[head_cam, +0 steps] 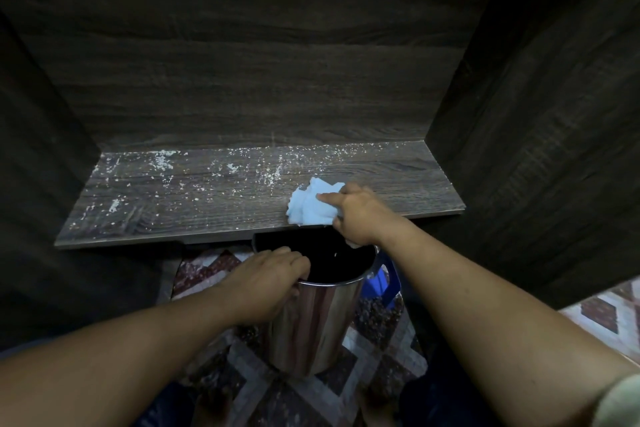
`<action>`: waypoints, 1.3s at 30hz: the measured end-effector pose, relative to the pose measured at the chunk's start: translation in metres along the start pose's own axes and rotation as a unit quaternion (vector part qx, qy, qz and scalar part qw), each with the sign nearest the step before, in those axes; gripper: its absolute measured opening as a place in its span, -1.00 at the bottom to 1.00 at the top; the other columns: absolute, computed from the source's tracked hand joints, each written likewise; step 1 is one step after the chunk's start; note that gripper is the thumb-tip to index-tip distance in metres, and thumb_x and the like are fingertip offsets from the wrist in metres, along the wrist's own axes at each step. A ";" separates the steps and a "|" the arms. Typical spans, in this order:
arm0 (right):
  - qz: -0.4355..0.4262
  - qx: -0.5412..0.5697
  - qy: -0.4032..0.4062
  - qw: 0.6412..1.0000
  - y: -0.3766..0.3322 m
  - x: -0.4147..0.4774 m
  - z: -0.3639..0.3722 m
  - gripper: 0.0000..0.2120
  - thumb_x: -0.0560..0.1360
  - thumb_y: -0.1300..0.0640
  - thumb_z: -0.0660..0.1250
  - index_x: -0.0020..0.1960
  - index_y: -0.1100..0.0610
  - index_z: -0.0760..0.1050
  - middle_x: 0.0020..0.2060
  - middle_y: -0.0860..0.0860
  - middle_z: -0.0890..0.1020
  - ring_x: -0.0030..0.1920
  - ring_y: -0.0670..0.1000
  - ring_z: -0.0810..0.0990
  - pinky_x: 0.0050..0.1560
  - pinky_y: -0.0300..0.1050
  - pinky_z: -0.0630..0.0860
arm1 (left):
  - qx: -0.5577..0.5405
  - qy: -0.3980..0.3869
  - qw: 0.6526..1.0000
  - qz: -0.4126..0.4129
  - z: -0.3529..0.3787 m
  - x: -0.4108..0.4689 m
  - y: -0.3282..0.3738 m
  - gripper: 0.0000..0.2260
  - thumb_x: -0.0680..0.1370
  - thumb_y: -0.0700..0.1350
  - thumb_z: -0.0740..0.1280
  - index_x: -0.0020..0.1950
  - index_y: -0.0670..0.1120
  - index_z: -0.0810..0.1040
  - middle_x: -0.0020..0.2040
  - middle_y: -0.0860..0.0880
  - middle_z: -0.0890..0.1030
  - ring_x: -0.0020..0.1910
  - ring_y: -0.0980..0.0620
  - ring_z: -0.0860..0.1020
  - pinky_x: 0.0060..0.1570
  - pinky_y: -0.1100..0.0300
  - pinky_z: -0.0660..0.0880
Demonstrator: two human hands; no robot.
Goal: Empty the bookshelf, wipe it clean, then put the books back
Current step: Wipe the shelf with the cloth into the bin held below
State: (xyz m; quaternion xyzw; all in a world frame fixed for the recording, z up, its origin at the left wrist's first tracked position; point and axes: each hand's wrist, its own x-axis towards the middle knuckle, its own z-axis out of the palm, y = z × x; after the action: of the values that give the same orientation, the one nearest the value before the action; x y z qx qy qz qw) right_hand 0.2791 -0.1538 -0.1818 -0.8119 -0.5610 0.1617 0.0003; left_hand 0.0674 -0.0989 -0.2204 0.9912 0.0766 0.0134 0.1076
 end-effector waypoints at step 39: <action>0.052 0.164 0.151 0.973 -0.008 -0.020 -0.019 -0.72 0.49 0.17 0.29 0.18 0.02 0.36 0.15 0.13 0.47 0.12 0.18 0.49 0.07 -0.05 0.42 | 0.009 0.000 1.000 0.011 -0.008 0.002 0.008 -0.86 0.50 -0.12 0.29 0.04 -0.01 0.41 -0.01 0.01 0.50 0.02 0.00 0.44 -0.03 0.12 0.36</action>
State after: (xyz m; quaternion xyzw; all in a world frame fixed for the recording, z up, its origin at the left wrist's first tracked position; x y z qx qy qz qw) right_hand 0.2702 -0.1651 -0.1575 -0.8440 -0.4770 0.1267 0.2100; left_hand 0.0699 -0.1042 -0.2107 0.9928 0.0662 0.0141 0.0989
